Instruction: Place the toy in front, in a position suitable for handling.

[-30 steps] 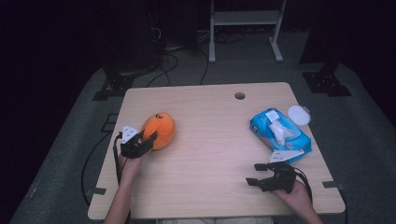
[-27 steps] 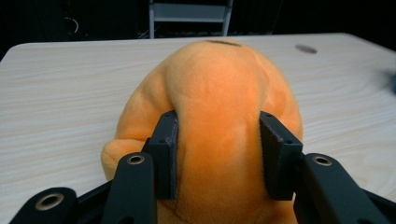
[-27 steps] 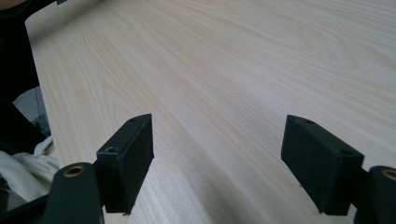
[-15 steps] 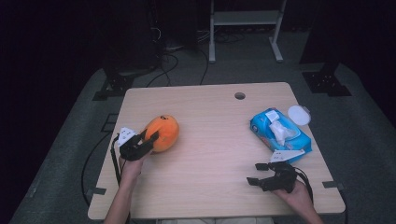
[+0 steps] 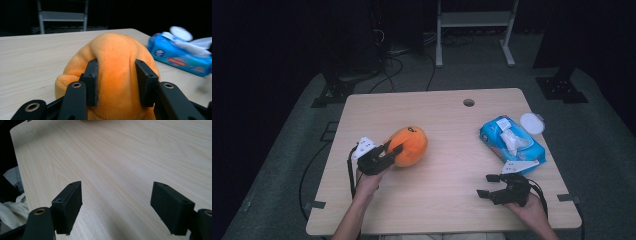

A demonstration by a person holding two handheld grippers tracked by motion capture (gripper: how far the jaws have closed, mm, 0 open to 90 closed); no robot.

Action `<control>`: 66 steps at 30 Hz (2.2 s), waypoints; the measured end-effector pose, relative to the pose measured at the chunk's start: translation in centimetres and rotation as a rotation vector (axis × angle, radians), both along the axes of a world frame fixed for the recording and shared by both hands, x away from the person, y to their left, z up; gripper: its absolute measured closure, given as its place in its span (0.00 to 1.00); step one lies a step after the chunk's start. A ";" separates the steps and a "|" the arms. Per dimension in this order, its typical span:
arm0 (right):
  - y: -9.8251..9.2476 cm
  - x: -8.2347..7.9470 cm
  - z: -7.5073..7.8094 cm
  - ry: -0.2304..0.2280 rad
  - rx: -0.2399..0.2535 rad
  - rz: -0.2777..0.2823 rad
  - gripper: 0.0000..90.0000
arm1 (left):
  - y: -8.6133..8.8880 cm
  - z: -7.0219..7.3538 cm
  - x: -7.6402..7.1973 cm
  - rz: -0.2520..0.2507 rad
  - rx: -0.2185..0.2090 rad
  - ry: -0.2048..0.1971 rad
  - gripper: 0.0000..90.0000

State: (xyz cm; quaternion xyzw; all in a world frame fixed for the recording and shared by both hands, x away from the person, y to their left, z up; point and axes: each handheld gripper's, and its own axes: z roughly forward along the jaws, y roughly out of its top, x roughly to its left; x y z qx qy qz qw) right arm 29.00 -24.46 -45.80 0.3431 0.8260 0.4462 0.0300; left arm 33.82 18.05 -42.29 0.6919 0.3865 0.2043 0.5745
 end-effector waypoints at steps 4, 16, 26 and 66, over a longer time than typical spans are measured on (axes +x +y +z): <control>-0.1 0.0 0.0 -0.001 0.000 -0.003 0.27 | -1.5 0.2 -0.5 -0.052 -0.005 0.000 0.66; -1.0 0.0 0.4 -0.015 0.010 -0.024 0.27 | -4.6 -0.2 -1.5 -0.136 0.027 0.004 0.66; -1.4 0.1 0.4 -0.017 0.017 -0.041 0.27 | -6.9 -0.5 -2.1 -0.208 0.059 0.006 0.66; -2.0 0.5 0.8 -0.044 0.020 -0.094 0.26 | -7.9 -1.0 -2.0 -0.339 0.082 0.020 0.25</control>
